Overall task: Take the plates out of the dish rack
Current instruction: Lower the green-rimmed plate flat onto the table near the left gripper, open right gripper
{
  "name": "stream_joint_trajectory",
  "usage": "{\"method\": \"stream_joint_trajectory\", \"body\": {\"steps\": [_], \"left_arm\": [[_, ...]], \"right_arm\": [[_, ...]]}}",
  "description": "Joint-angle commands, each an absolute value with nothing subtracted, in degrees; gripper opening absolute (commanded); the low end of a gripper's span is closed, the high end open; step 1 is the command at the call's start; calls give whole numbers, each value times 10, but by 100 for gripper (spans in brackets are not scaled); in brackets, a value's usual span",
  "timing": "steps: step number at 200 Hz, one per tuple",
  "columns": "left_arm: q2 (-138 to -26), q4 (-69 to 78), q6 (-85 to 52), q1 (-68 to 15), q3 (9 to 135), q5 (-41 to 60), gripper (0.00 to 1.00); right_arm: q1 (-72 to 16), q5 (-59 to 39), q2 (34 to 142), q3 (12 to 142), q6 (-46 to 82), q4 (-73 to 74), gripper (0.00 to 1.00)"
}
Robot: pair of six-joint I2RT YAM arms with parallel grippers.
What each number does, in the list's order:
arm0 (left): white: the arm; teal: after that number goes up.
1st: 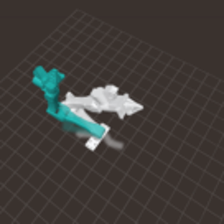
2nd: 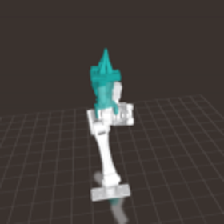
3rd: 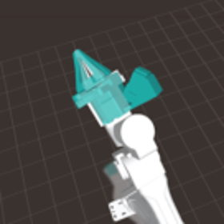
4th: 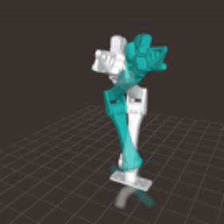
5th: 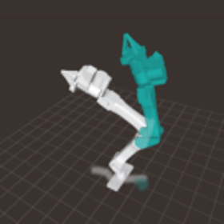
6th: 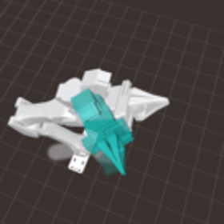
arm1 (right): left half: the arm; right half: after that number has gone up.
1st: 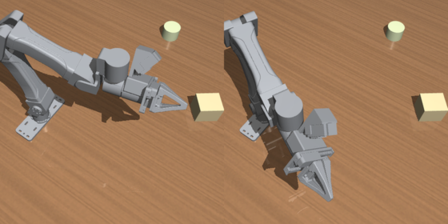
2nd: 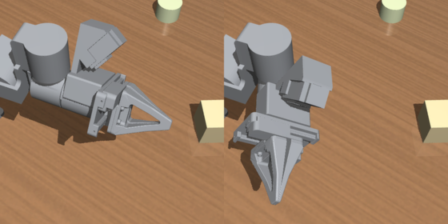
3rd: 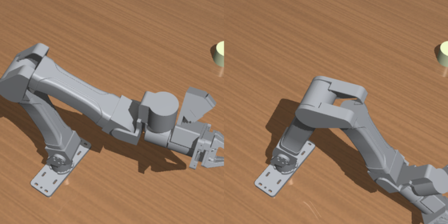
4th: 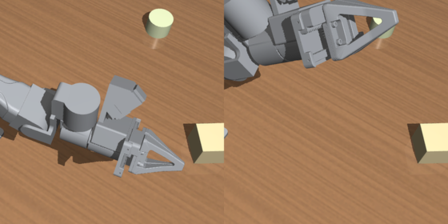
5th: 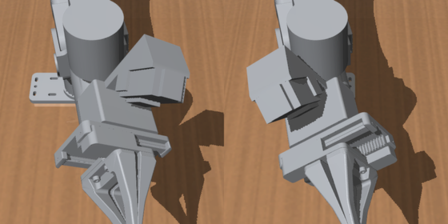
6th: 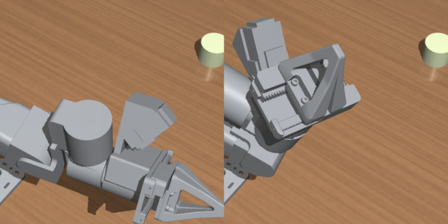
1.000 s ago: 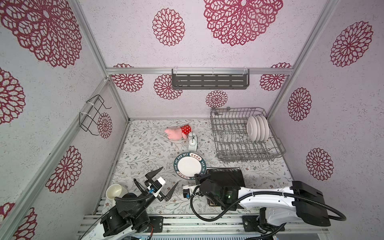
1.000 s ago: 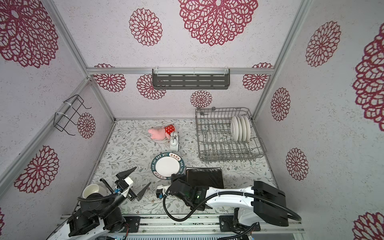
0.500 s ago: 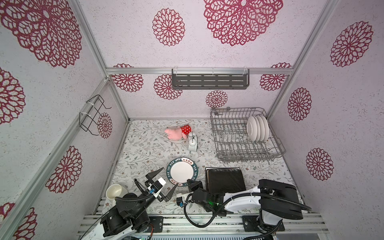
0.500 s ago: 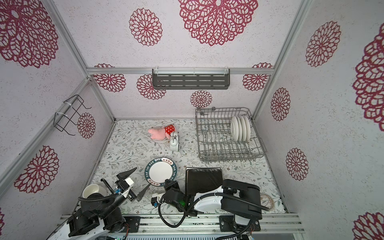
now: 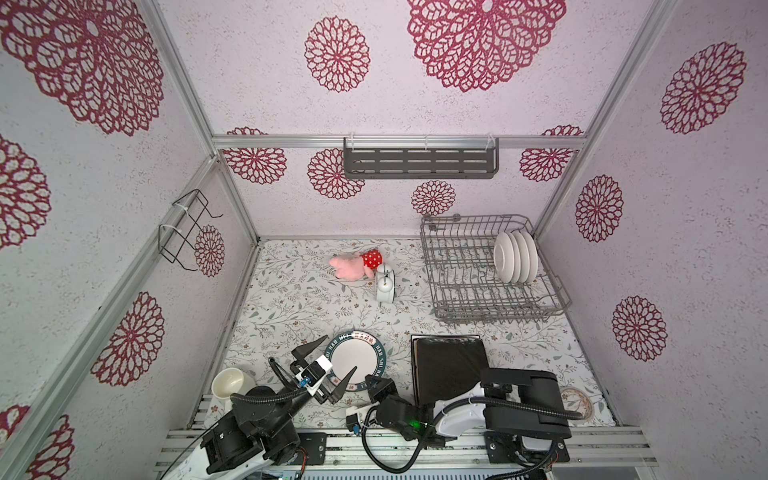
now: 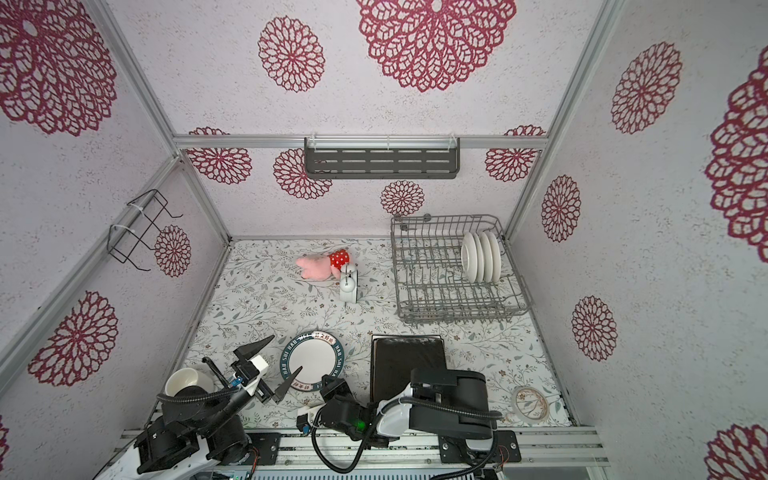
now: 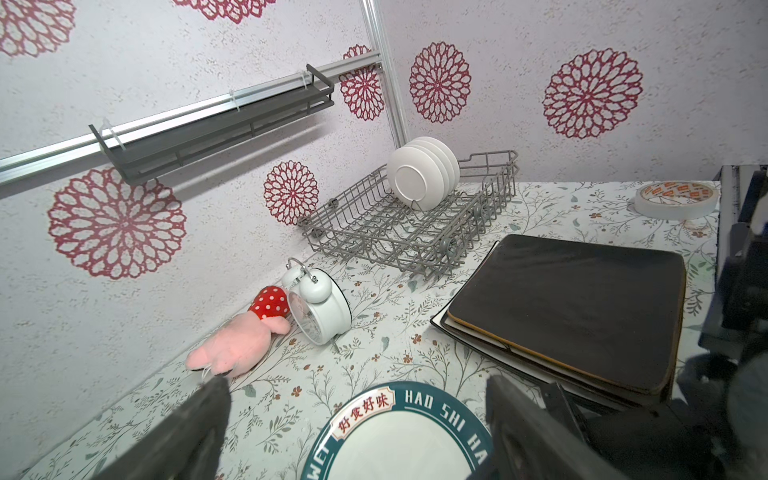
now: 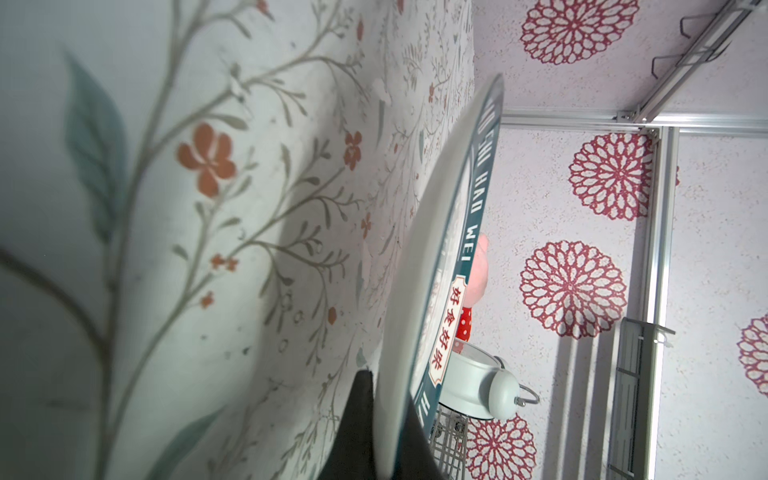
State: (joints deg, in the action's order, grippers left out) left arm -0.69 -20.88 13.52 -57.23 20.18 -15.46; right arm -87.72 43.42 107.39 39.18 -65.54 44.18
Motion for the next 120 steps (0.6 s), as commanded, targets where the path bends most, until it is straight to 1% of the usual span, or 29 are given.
{"method": "stream_joint_trajectory", "body": {"steps": [1, 49, 67, 120], "left_arm": [[0, -206, 148, -572, 195, -144, 98], [0, -209, 149, -575, 196, -141, 98], [0, -209, 149, -574, 196, -141, 97], [0, -209, 148, -576, 196, -140, 97]], "right_arm": [[-893, 469, 1080, 409, -653, 484, 3], [-915, 477, 1084, 409, -619, 434, 3], [-919, 478, 1078, 409, -603, 406, 5], [-931, 478, 1074, 413, -561, 341, 15]]}}
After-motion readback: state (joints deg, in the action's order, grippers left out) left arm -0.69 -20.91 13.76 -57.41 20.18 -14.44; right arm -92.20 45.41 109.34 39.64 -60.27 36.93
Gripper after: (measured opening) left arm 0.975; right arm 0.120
